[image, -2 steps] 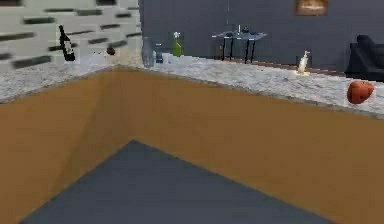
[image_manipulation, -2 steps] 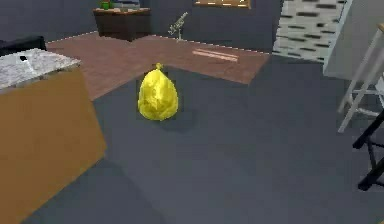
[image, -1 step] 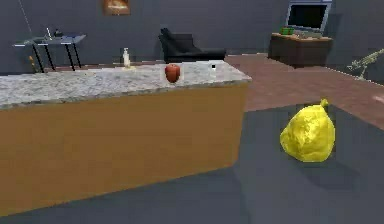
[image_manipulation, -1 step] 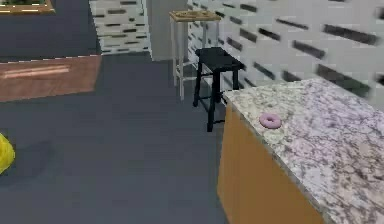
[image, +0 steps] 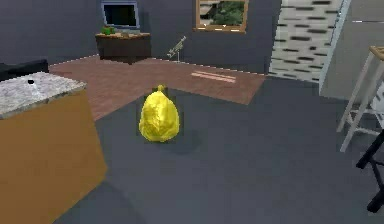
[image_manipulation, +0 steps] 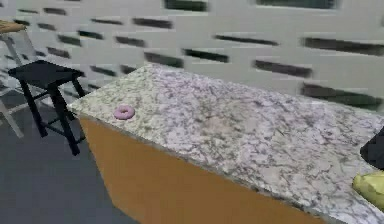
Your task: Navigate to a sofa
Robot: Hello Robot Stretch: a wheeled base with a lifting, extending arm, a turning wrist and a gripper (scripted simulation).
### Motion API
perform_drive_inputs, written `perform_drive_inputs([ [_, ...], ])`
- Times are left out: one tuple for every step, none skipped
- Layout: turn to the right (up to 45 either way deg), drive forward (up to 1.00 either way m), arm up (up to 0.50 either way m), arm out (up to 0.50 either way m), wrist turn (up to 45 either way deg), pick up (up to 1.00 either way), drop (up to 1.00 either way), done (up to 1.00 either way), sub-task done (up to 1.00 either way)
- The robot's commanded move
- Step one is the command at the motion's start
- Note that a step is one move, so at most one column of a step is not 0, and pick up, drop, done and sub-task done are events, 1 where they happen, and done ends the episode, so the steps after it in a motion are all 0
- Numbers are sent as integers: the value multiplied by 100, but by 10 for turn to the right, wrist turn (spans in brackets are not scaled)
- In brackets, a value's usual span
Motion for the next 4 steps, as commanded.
perform_drive_inputs([
  [150, 0, 0, 0, 0, 0, 0, 0, 0],
  [0, 100, 0, 0, 0, 0, 0, 0, 0],
  [30, 0, 0, 0, 0, 0, 0, 0, 0],
  [0, 100, 0, 0, 0, 0, 0, 0, 0],
])
